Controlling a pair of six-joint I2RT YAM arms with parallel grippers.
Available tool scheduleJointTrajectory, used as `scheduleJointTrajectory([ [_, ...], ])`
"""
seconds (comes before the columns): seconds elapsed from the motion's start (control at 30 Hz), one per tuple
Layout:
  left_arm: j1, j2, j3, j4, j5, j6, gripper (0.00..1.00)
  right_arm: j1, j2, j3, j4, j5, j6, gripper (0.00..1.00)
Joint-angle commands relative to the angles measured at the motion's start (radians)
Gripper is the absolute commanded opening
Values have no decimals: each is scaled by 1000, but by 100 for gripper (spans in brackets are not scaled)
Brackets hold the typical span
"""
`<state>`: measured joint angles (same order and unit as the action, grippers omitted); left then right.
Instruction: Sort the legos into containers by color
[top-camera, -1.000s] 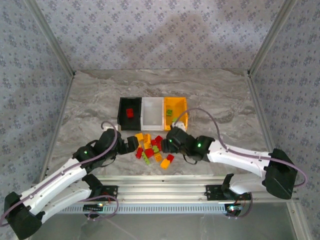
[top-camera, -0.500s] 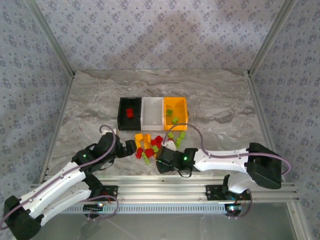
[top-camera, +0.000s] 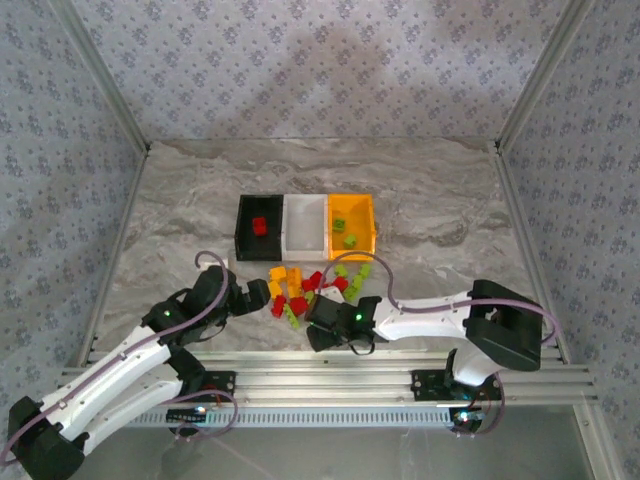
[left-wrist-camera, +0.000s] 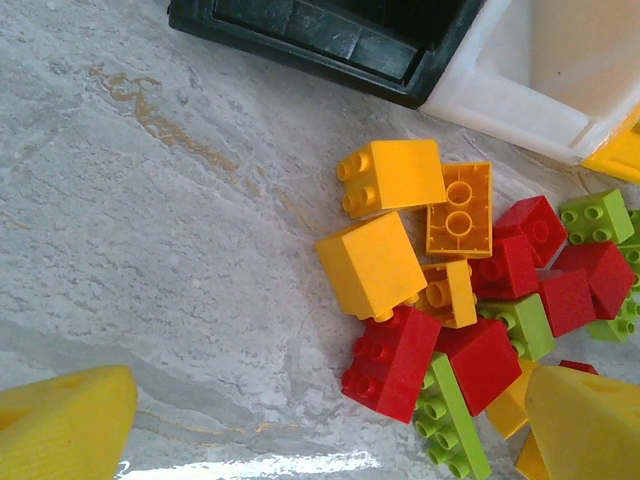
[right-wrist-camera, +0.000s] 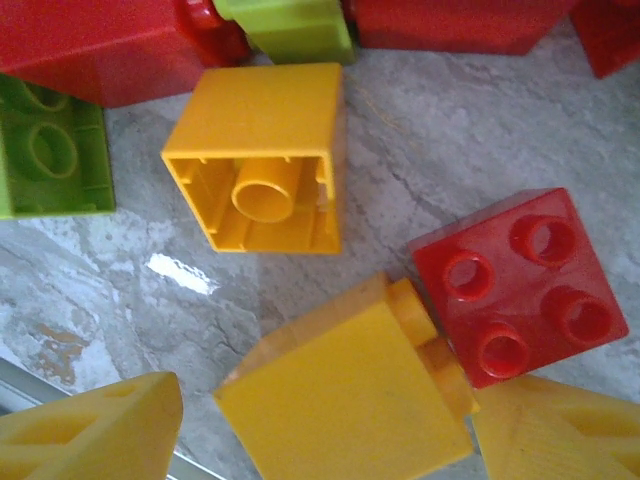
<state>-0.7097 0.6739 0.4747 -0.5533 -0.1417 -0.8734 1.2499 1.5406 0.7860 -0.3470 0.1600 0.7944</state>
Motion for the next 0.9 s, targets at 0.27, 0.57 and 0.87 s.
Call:
scheduleJointTrajectory([
  [0.27,22,-10,-11,7,32,-11,100,-10,87,67,-31,69,-29,63],
  [0.57,23,-10,-3,4,38,-3,100,10,-11,63,-72,100,-43,43],
  [0.87,25,-26,-2,-3,36,-7,100,-89,-153,218,-149,77,-156,41],
])
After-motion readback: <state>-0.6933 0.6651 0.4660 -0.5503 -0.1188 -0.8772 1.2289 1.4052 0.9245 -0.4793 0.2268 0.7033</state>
